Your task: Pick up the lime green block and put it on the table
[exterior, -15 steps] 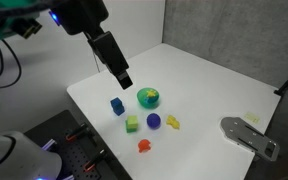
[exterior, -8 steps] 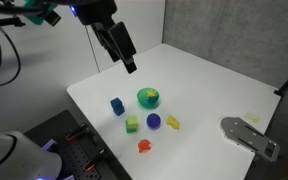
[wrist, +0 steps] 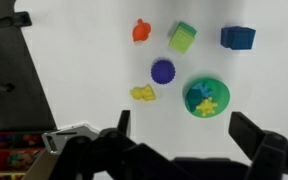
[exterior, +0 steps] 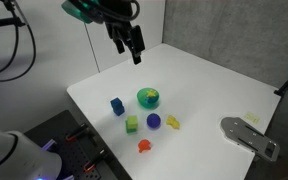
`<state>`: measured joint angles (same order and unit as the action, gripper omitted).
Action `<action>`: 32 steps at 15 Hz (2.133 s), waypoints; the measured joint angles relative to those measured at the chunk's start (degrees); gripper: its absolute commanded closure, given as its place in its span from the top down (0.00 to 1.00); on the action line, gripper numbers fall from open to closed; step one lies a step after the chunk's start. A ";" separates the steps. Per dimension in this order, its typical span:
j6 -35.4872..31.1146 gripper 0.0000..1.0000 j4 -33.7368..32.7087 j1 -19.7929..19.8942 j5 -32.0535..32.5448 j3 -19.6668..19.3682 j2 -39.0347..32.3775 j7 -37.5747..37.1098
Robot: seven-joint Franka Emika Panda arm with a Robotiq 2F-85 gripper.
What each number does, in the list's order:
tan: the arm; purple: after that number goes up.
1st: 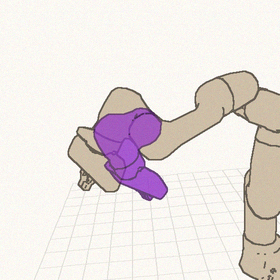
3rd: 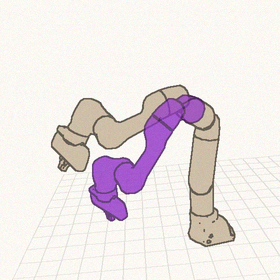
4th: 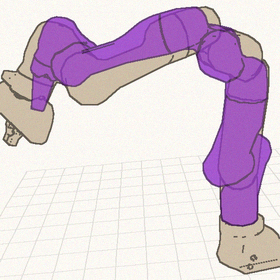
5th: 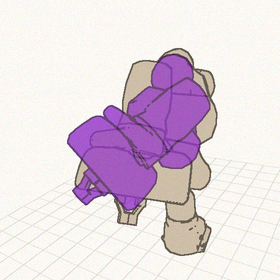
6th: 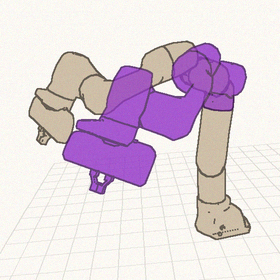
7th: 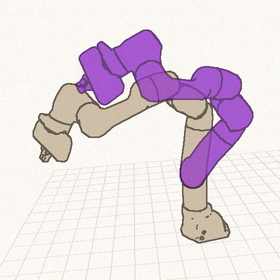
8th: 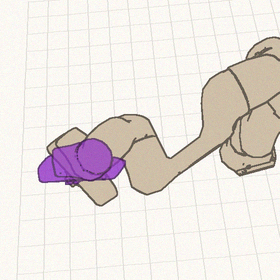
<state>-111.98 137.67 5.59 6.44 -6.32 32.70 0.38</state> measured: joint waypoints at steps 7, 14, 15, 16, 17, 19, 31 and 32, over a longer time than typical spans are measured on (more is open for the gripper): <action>-0.43 1.00 -1.25 -1.06 -8.39 -0.22 -13.34 1.27; -7.97 1.00 2.57 -1.06 -12.29 -0.24 -23.39 1.52; -9.76 1.00 3.15 -1.05 -12.91 -0.24 -25.12 1.51; -11.81 1.00 3.73 -1.03 -13.47 -0.24 -26.92 1.41; -14.22 1.00 4.26 -1.01 -13.96 -0.24 -28.75 1.22; -19.02 1.00 5.15 -1.00 -14.81 -0.24 -32.52 0.86; -27.35 1.00 5.85 -0.96 -17.37 -0.03 -40.64 0.65; -28.52 1.00 6.06 -0.93 -17.37 -0.03 -41.28 0.65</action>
<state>-140.50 143.73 4.66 -10.93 -6.35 -8.58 1.02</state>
